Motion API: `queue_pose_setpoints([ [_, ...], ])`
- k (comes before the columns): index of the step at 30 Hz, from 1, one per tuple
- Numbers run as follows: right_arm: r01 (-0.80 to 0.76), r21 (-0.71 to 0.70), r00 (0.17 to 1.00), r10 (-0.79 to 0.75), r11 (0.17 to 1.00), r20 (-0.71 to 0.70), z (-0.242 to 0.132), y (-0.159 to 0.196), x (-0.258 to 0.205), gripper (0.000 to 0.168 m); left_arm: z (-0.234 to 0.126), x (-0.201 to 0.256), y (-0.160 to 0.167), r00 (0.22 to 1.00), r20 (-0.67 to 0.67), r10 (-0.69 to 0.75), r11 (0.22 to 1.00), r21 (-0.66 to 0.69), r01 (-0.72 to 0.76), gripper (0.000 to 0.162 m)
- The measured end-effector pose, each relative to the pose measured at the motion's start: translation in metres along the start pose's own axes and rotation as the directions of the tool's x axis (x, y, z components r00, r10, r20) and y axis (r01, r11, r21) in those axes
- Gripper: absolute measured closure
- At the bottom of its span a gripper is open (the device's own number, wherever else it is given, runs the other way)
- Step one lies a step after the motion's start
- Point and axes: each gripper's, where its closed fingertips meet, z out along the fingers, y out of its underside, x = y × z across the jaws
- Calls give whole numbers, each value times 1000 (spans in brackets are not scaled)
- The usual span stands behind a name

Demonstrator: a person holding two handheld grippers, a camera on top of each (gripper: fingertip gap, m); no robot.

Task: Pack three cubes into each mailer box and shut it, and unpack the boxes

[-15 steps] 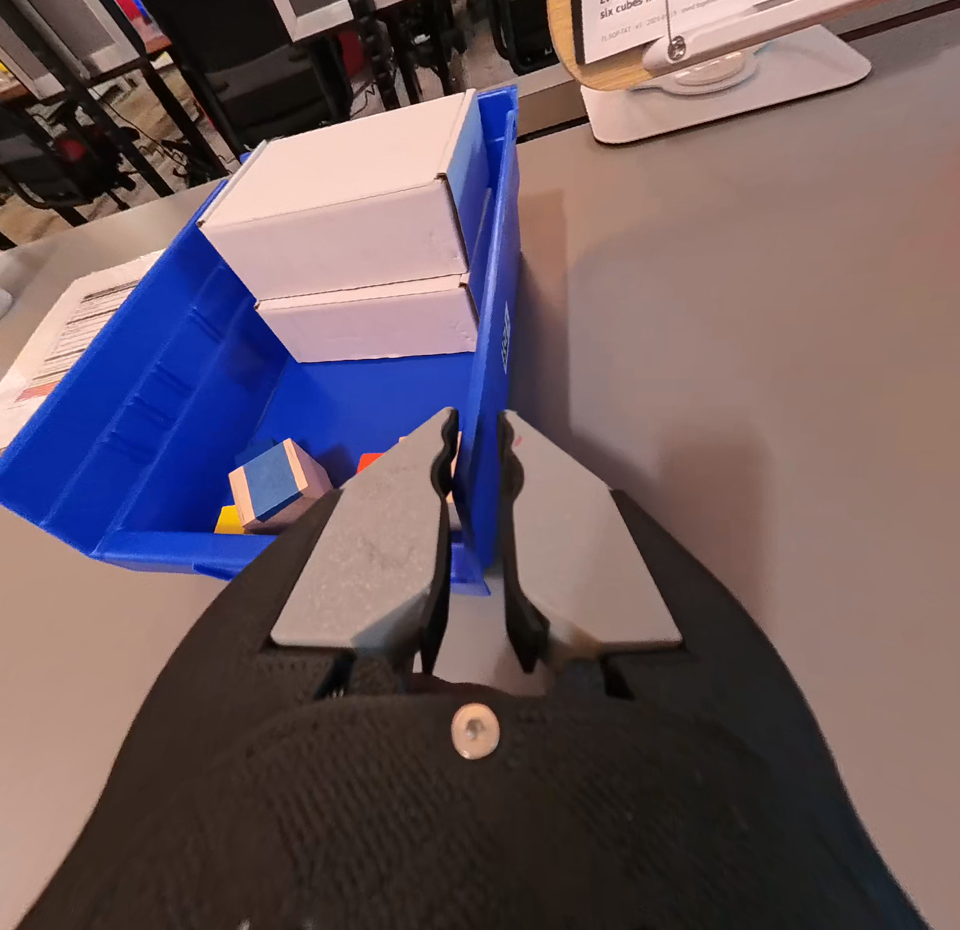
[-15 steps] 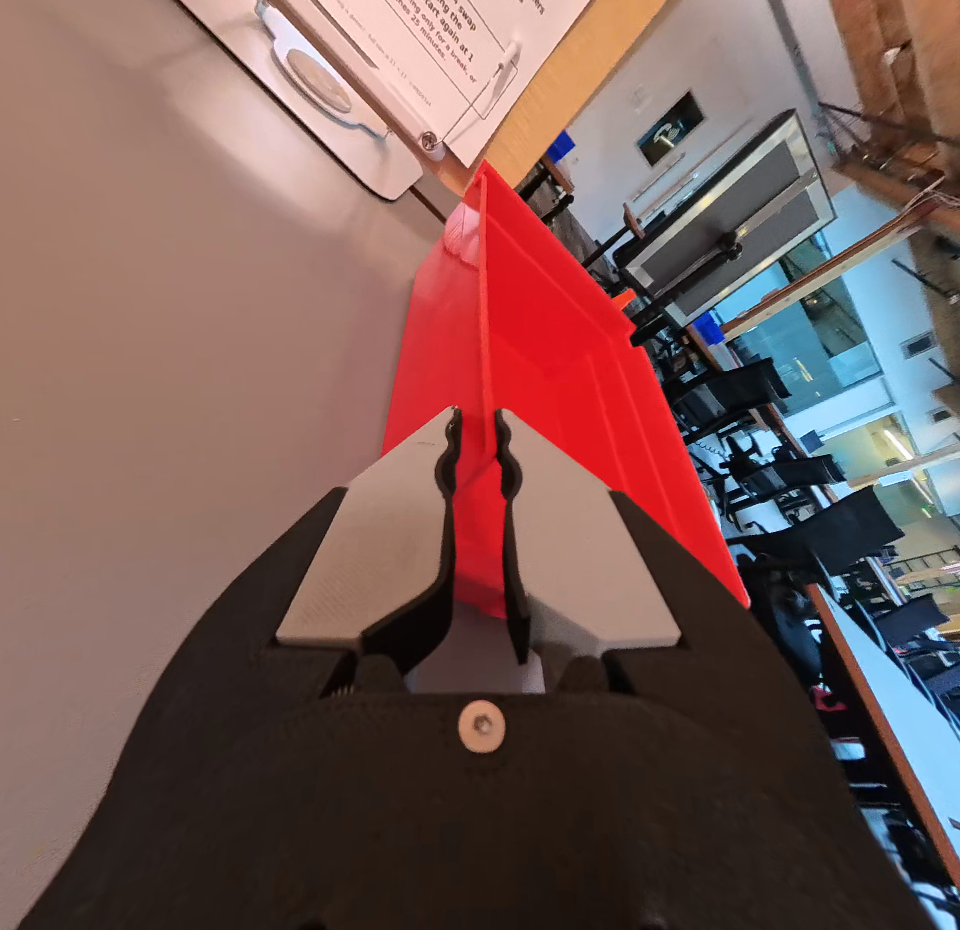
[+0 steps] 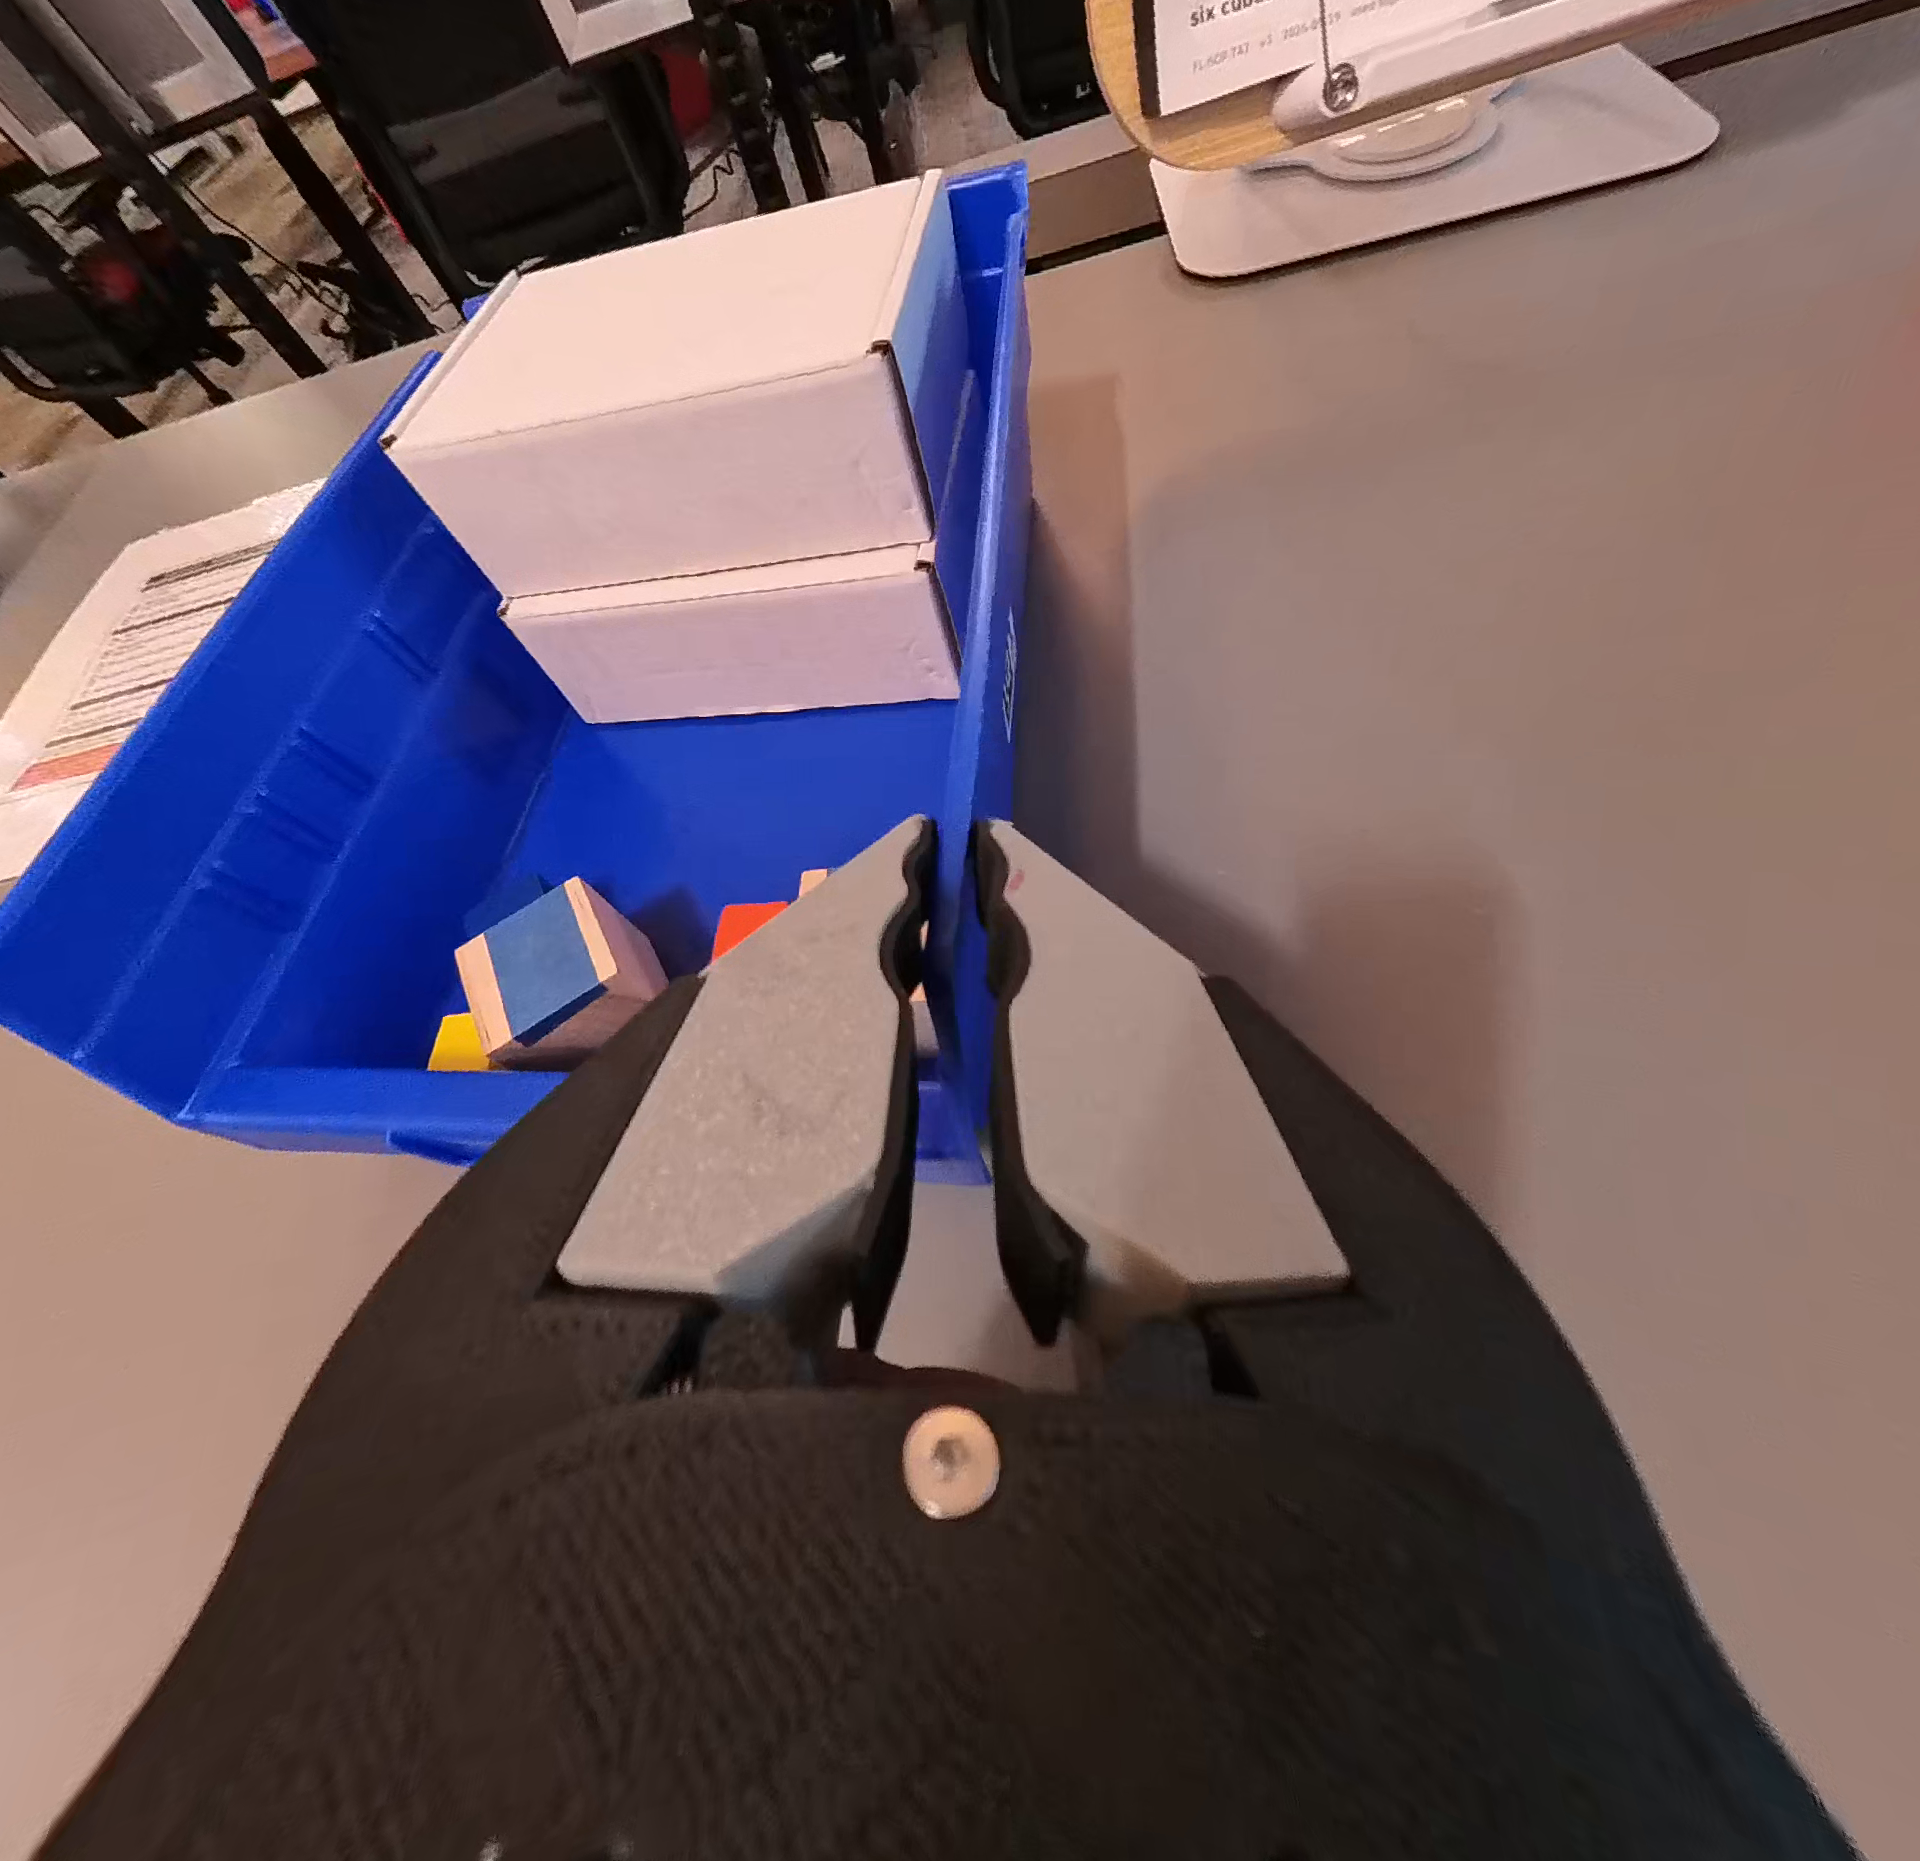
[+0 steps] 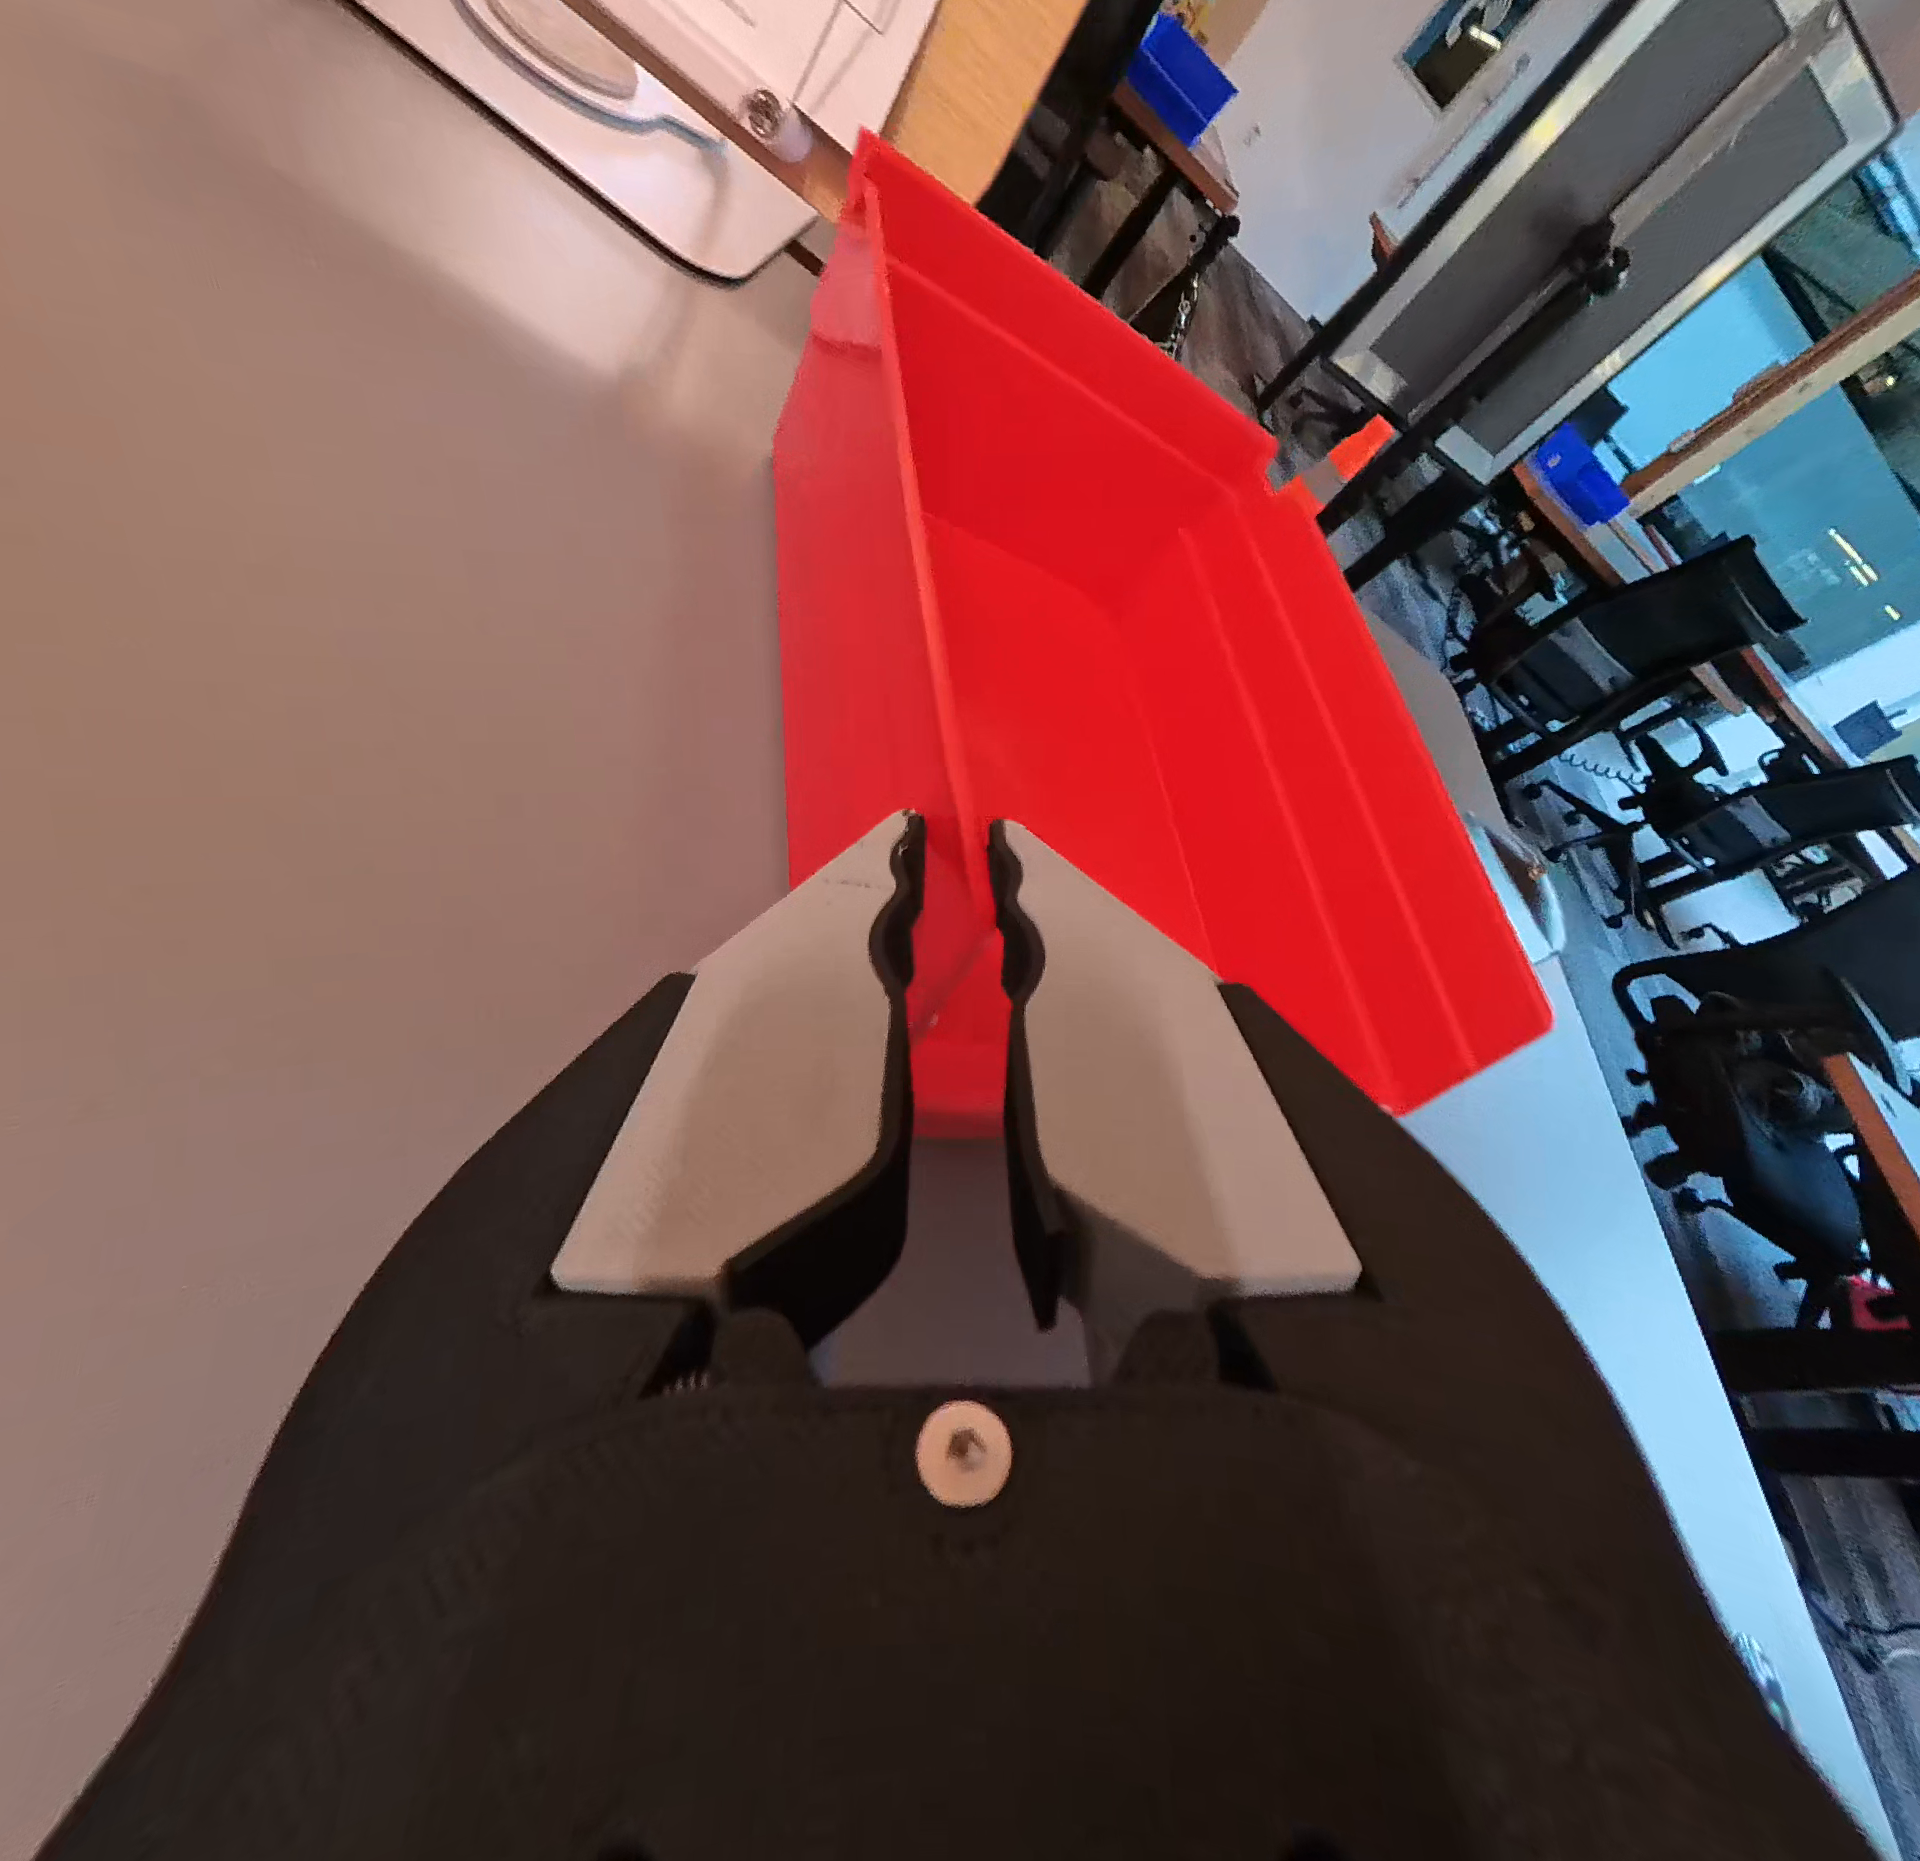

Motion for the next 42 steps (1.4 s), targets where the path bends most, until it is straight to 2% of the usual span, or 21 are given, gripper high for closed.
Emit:
queue_pose_setpoints([
  [5, -25, -16, 1000, 25, 1000, 3, -2, 5, 6, 158, 0, 0, 1, 1000, 0, 24, 1000, -19, -24, 158],
  [14, 141, 93, 990, -139, 986, -29, -5, -20, -19, 163, -5, 1, 4, 998, -11, 55, 998, -26, -56, 158],
  [20, 84, 90, 995, -88, 992, 37, -4, -19, -21, 164, -6, 1, 10, 997, -8, 75, 996, -41, -75, 157],
  [36, 62, 98, 994, -70, 993, 80, -4, -17, -24, 164, -8, 1, 15, 997, -48, 54, 997, -52, -56, 158],
  [42, -3, 30, 999, 2, 1000, 49, -4, -11, -15, 164, -9, 1, 15, 998, -59, 26, 999, -40, -28, 161],
])
